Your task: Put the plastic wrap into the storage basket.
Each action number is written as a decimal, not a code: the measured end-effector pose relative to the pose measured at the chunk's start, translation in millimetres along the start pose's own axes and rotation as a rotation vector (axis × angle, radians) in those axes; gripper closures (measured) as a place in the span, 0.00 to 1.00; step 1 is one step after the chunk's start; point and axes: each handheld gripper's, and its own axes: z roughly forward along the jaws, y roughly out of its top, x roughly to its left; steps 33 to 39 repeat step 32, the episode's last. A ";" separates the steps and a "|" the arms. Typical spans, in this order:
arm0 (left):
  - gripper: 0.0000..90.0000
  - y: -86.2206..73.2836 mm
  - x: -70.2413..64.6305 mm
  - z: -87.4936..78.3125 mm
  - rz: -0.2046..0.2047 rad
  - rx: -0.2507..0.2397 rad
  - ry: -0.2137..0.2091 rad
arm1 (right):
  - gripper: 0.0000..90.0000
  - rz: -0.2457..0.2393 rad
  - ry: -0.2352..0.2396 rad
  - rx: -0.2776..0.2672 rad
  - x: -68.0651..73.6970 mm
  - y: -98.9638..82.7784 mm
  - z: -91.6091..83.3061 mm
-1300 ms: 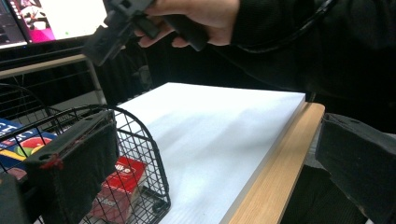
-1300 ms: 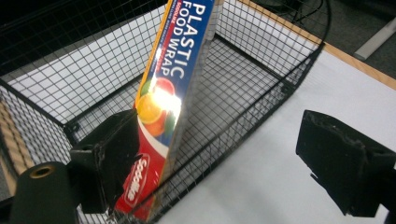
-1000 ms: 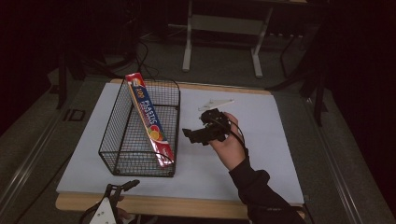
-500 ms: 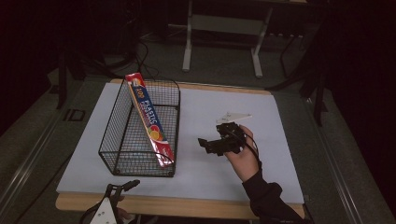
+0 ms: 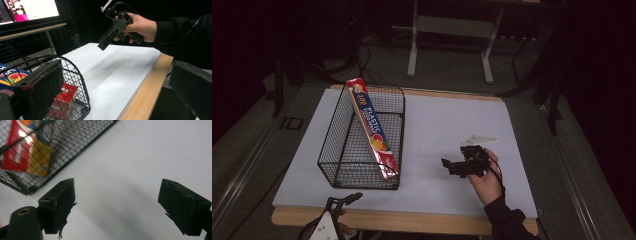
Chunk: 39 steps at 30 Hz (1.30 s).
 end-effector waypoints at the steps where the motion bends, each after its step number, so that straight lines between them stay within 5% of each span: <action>1: 0.00 0.0 -0.1 0.1 0.000 0.001 0.000 | 0.16 0.007 -0.002 0.006 -2.7 -3.0 -0.2; 18: 0.00 0.1 -0.5 0.1 0.002 0.004 -0.006 | 0.16 0.031 -0.028 0.014 -20.3 -43.9 -4.7; 39: 0.00 0.6 -0.9 -0.9 0.007 0.003 -0.014 | 0.16 0.022 -0.030 0.027 -20.6 -48.4 1.9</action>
